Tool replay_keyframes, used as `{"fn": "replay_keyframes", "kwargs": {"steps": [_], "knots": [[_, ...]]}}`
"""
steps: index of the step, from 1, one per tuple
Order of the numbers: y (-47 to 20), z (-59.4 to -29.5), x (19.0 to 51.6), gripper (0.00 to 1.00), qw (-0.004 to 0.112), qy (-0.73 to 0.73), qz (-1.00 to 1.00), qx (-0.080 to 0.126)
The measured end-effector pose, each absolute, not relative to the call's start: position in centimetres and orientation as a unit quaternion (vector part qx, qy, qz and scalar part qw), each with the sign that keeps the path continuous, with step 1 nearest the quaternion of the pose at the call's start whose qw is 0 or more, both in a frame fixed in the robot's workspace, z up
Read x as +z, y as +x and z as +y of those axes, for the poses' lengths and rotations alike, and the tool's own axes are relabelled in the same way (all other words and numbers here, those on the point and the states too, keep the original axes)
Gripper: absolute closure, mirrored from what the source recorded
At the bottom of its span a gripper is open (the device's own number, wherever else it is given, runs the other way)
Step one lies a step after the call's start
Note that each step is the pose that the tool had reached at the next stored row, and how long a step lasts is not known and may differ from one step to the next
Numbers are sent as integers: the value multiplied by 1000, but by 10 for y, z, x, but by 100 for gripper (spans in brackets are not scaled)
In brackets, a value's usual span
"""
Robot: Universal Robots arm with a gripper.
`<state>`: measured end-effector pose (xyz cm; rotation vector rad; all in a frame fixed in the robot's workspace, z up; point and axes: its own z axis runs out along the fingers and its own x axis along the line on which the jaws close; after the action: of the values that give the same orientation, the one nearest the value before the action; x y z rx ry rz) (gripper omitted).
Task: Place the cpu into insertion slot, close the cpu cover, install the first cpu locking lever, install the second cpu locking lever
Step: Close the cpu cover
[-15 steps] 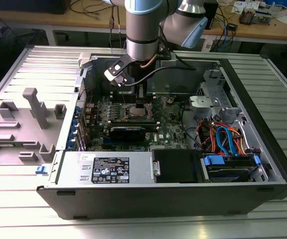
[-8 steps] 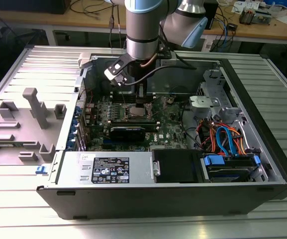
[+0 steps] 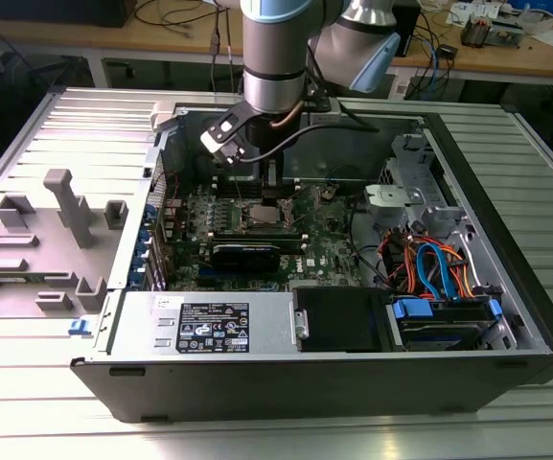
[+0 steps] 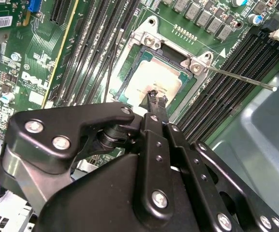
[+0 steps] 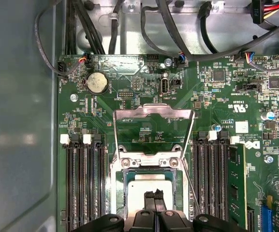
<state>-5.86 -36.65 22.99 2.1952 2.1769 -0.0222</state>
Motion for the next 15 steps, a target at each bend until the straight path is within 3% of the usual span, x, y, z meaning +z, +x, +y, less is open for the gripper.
{"fn": "replay_keyframes", "kwargs": {"steps": [15], "knots": [[-59,-366,239,89,25,710,704,-7]]}}
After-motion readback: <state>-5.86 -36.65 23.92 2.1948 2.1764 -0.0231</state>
